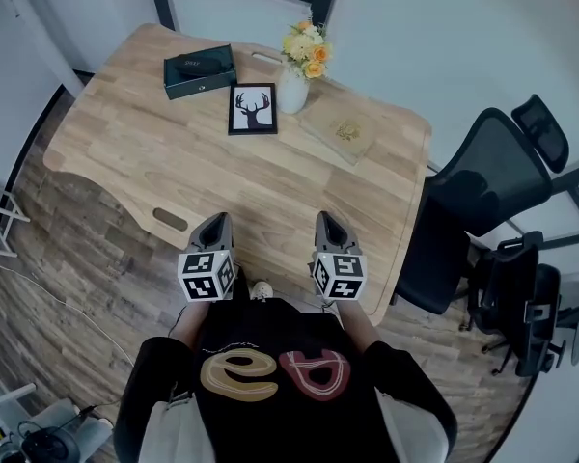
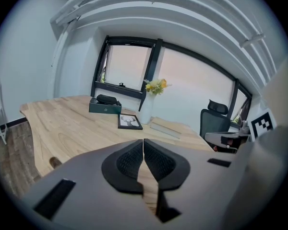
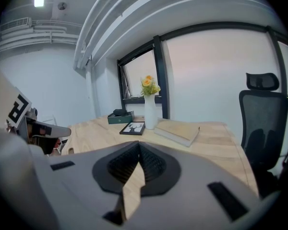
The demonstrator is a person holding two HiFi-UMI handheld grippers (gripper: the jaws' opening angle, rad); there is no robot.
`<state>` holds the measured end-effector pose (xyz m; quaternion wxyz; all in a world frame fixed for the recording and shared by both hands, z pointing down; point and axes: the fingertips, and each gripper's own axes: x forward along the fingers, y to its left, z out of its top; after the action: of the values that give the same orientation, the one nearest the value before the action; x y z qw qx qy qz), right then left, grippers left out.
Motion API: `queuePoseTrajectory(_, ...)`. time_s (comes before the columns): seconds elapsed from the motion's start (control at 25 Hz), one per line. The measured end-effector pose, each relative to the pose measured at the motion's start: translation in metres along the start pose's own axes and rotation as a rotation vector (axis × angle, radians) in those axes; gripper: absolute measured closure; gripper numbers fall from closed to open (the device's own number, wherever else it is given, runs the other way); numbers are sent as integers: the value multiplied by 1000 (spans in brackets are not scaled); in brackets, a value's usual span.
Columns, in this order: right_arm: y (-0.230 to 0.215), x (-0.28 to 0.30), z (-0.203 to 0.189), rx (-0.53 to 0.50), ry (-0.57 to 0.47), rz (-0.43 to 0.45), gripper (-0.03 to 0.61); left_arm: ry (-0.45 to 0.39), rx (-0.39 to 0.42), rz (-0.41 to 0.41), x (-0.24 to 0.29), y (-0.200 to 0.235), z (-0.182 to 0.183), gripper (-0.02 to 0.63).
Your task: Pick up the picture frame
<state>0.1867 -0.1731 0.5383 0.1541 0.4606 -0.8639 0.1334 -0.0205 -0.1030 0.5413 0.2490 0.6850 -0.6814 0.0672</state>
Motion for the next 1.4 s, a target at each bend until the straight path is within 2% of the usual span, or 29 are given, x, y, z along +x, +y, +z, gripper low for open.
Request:
queuePoseTrajectory(0.32,1,24,24,18,10,-25,568,-14,-35,48,16,33,26,595)
queuePoseTrajectory(1.04,39,116,92,-38,-16,-51,566,-20,33,-28,67,84,92,595)
queuePoseTrajectory(1.4,56,159,110,-98,6,-59,565,-19,41,-48,100,104,116,595)
